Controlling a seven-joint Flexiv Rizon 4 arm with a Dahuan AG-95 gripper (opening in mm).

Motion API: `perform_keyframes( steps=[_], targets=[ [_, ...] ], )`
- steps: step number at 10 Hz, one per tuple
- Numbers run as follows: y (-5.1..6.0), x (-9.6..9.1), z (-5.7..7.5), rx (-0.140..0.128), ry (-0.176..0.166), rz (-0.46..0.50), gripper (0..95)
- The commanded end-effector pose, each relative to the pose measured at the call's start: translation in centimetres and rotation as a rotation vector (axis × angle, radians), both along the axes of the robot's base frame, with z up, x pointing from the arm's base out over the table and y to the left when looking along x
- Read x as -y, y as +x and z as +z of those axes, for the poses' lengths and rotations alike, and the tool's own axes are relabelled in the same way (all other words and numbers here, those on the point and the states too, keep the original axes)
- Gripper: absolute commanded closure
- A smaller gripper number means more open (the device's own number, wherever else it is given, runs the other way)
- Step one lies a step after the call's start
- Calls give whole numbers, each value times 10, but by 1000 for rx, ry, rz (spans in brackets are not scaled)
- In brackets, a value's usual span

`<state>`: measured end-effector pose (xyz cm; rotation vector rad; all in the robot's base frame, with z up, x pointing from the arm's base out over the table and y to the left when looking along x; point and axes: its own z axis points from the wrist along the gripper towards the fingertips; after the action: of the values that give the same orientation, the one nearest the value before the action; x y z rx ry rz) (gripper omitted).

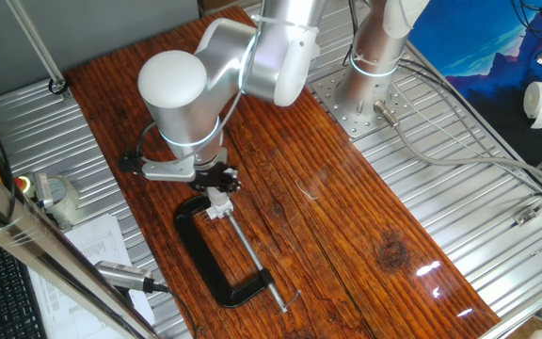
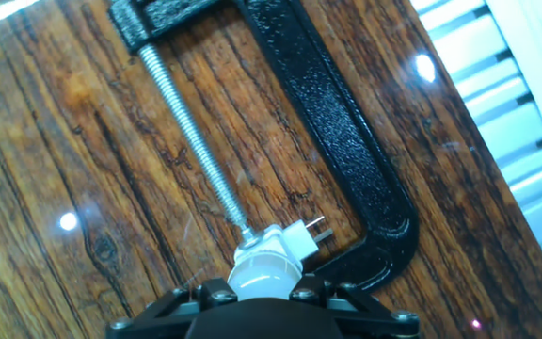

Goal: Install the light bulb by rotating it

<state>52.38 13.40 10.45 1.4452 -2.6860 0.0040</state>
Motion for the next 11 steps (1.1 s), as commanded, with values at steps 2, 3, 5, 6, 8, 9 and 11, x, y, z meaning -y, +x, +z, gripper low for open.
perform_keyframes(
  steps=[2, 3, 5, 6, 8, 9, 11],
  targets=[
    [0, 2, 0, 2, -2, -72, 760],
    [0, 3, 0, -1, 1, -100, 760],
    [0, 3, 0, -4, 13, -141, 760],
    [0, 3, 0, -6, 13, -168, 760],
    [0, 3, 0, -8, 9, -210, 760],
    [0, 3, 0, -8, 9, -226, 760],
    [0, 4, 0, -21, 5, -292, 760]
  ],
)
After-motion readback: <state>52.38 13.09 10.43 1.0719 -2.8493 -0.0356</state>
